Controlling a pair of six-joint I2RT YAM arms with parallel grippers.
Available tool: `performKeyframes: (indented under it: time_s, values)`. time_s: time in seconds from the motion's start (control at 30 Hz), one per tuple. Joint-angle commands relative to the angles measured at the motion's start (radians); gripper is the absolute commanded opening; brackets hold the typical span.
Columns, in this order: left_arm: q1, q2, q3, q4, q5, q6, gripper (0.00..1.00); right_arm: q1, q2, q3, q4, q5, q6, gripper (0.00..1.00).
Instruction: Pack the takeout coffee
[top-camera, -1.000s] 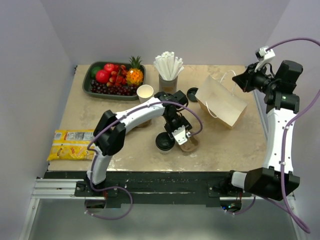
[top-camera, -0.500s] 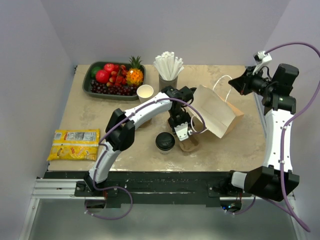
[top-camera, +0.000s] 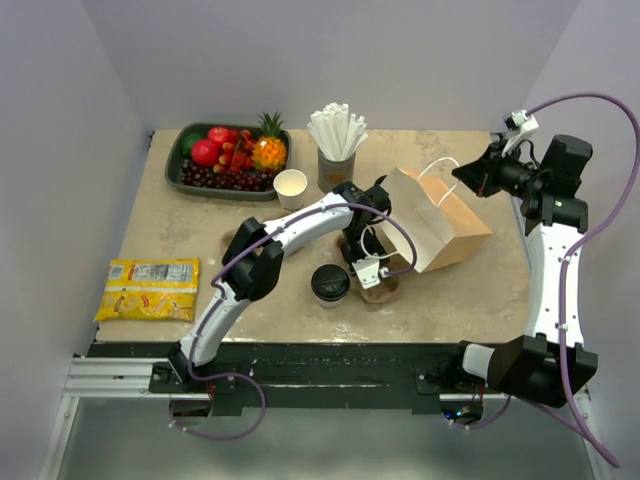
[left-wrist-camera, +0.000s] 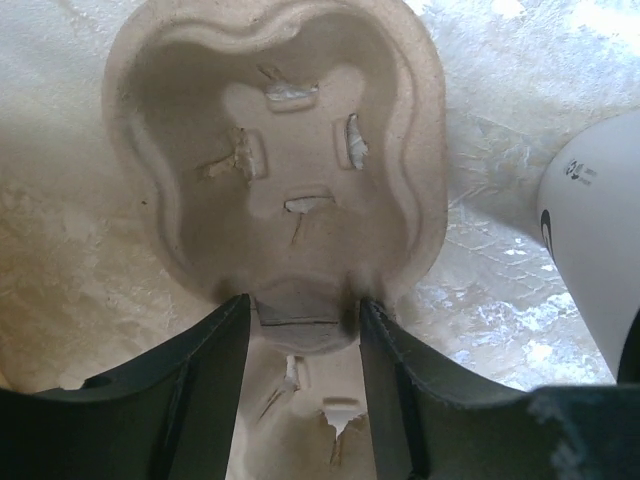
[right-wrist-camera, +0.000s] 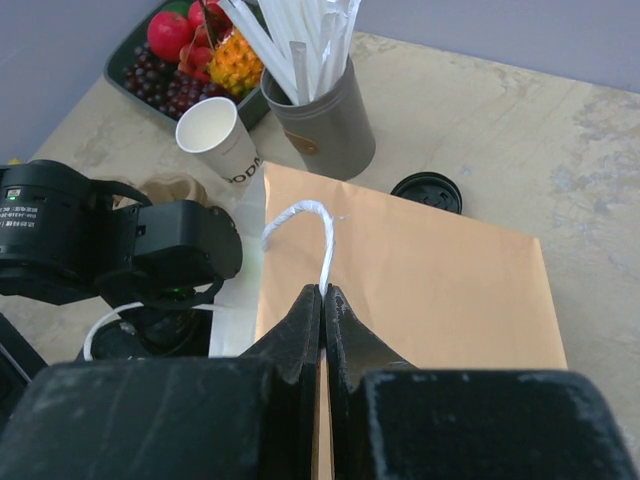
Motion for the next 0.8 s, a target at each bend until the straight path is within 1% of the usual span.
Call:
performKeyframes:
  time_s: [0.0, 0.13, 0.27, 0.3, 0.43, 0.5, 0.53, 0.57, 0.6, 0.63, 0.7, 0.73, 0.77]
  values:
    - [-0.004, 0.023, 0.032, 0.014, -0.012, 0.017, 0.5, -0.005, -0.039, -0.011, 0.027, -0.036, 0.017, 0.0]
    - [-0.004, 0.029, 0.032, 0.008, -0.027, 0.032, 0.46, -0.005, -0.033, -0.008, 0.021, -0.036, 0.009, 0.0]
    - [-0.004, 0.026, 0.044, -0.013, -0.024, 0.04, 0.38, -0.003, -0.019, 0.001, 0.018, -0.04, 0.009, 0.0]
    - [-0.004, 0.023, 0.046, -0.015, -0.021, 0.041, 0.37, -0.003, -0.016, 0.005, 0.018, -0.042, 0.009, 0.0]
    - [-0.002, 0.006, 0.075, -0.001, 0.017, 0.011, 0.33, -0.005, 0.004, 0.044, -0.005, -0.022, 0.005, 0.0]
    - [-0.002, -0.026, 0.082, 0.016, 0.04, -0.009, 0.29, -0.005, 0.007, 0.076, -0.025, 0.0, -0.01, 0.0]
    - [-0.002, -0.039, 0.081, 0.042, 0.066, -0.034, 0.27, -0.003, 0.01, 0.087, -0.027, 0.013, -0.01, 0.0]
    - [-0.004, -0.051, 0.079, 0.056, 0.077, -0.049, 0.21, -0.005, 0.022, 0.114, -0.034, 0.045, -0.014, 0.0]
    - [-0.005, -0.077, 0.076, 0.074, 0.089, -0.067, 0.17, -0.005, 0.03, 0.129, -0.039, 0.058, -0.014, 0.0]
    - [-0.008, -0.095, 0.066, 0.141, 0.119, -0.137, 0.16, -0.005, 0.037, 0.143, -0.042, 0.066, -0.017, 0.0]
    - [-0.014, -0.158, 0.007, 0.222, 0.146, -0.216, 0.16, -0.003, 0.068, 0.166, -0.039, 0.076, -0.023, 0.0]
    - [-0.02, -0.18, -0.019, 0.309, 0.161, -0.288, 0.16, -0.003, 0.077, 0.169, -0.036, 0.081, -0.023, 0.0]
    - [-0.024, -0.204, -0.075, 0.359, 0.167, -0.334, 0.16, -0.005, 0.088, 0.179, -0.019, 0.087, -0.009, 0.0]
